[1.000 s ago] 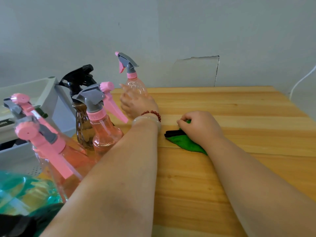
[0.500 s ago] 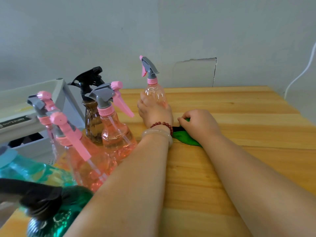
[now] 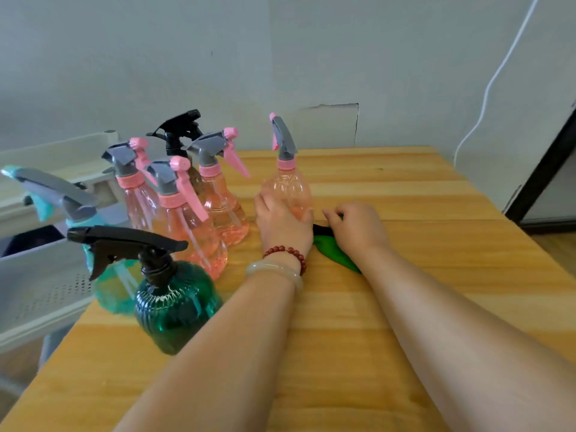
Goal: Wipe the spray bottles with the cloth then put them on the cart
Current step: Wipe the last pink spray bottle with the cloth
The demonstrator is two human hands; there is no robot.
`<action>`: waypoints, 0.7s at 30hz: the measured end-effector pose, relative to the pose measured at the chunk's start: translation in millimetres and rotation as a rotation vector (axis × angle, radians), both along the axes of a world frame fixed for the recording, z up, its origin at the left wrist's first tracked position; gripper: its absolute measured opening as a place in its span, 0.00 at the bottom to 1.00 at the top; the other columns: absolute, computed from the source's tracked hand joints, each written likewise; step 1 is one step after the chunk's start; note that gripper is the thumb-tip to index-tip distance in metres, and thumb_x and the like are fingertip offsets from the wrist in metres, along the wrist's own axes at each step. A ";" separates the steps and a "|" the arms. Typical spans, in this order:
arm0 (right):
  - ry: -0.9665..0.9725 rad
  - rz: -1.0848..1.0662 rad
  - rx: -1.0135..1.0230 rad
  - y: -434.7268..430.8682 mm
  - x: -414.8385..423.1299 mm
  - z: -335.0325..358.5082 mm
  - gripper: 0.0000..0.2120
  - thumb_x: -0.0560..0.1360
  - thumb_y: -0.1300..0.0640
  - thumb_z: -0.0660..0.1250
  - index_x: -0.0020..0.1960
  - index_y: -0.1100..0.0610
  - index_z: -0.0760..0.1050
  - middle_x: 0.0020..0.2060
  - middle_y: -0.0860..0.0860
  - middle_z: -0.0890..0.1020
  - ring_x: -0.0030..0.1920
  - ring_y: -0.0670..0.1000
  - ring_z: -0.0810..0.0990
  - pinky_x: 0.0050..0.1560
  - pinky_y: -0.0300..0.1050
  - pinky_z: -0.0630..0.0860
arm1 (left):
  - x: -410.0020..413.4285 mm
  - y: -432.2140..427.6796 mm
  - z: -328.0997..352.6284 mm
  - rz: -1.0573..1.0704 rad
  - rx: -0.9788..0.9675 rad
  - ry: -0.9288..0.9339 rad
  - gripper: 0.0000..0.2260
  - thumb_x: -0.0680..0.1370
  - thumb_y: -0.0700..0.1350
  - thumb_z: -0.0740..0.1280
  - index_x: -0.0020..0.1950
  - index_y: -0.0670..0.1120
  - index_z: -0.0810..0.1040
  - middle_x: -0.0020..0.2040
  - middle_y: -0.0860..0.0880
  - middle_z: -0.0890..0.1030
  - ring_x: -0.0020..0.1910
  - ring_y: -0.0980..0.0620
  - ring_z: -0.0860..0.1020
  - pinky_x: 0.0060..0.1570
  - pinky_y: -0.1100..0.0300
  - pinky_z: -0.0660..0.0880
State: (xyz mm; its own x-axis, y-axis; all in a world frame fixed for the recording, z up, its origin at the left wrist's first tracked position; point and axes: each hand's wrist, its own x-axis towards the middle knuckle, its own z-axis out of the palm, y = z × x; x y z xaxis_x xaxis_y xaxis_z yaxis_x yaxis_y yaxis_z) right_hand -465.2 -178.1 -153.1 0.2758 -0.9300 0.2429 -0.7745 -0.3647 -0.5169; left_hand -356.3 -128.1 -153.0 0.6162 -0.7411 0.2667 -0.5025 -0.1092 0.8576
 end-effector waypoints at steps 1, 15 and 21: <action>-0.010 -0.005 0.016 9.3 -3.7 1.5 0.18 0.80 0.48 0.62 0.39 0.57 0.80 0.38 0.56 0.78 0.46 0.60 0.78 0.44 0.50 0.73 | -2.2 11.5 0.5 -0.022 0.012 0.004 0.42 0.75 0.44 0.73 0.80 0.44 0.49 0.77 0.45 0.57 0.75 0.44 0.60 0.69 0.60 0.59; -0.054 -0.155 0.057 95.3 -22.0 -4.2 0.11 0.79 0.58 0.61 0.60 0.55 0.78 0.57 0.57 0.77 0.59 0.60 0.75 0.59 0.50 0.71 | 8.1 117.2 10.6 -0.385 0.113 0.130 0.43 0.73 0.40 0.73 0.79 0.55 0.50 0.70 0.49 0.69 0.66 0.50 0.72 0.65 0.54 0.72; -0.359 -0.151 0.047 107.3 -21.2 0.9 0.15 0.79 0.62 0.60 0.62 0.53 0.78 0.61 0.56 0.77 0.62 0.56 0.75 0.58 0.41 0.68 | 7.6 125.1 17.4 -0.443 0.046 0.126 0.48 0.71 0.50 0.77 0.80 0.55 0.47 0.78 0.52 0.60 0.73 0.54 0.64 0.71 0.53 0.66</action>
State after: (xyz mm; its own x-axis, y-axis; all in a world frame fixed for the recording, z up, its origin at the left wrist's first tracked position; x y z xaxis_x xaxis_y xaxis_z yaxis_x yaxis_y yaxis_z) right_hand -486.4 -70.8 -152.2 0.0406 -0.9660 0.2554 -0.5847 -0.2303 -0.7779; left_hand -348.7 -3.0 -135.6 0.2630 -0.9496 0.1705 -0.4012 0.0531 0.9145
